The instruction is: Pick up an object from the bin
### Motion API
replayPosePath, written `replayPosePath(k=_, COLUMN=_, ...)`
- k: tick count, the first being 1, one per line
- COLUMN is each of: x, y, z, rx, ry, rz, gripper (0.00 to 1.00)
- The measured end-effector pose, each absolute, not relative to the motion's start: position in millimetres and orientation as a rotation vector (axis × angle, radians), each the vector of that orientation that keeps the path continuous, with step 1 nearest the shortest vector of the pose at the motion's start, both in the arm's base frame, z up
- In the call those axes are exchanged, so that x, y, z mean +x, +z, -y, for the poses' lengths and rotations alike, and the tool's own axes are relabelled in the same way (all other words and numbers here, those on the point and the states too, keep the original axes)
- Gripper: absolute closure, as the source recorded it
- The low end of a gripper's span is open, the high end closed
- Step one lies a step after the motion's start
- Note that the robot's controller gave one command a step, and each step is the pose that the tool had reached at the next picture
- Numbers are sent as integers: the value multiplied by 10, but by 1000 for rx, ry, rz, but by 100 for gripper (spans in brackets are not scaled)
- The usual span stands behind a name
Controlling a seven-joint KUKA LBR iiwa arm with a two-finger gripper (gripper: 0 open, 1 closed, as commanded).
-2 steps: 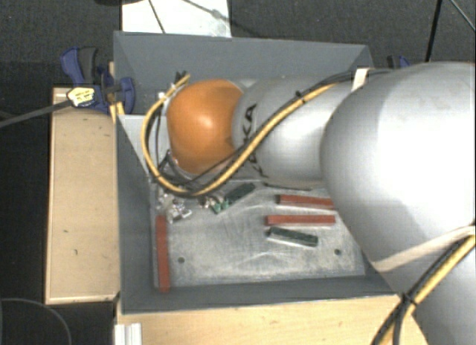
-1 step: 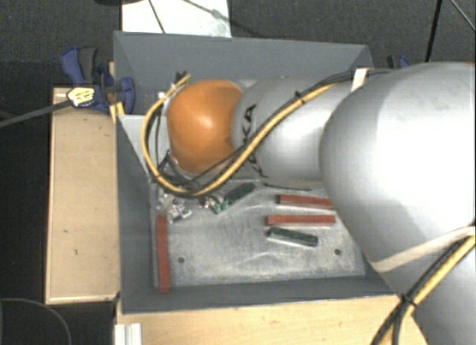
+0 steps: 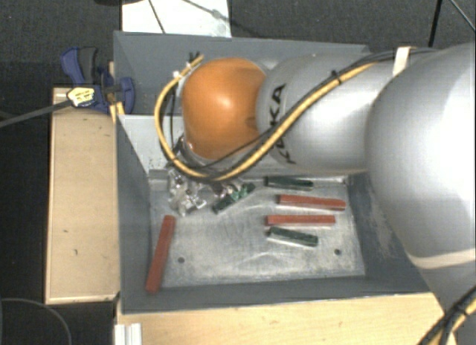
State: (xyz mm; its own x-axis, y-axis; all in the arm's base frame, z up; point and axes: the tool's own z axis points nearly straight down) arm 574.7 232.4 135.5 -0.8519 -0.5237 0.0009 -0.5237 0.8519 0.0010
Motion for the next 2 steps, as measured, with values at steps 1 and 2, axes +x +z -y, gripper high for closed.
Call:
replayPosePath(k=1, x=5758, y=2276, z=-2300, rx=866, ry=-2, rz=3028, gripper=0)
replayPosePath(k=2, x=5753, y=2159, z=-2294, rx=868, ry=-2, rz=3021, gripper=100)
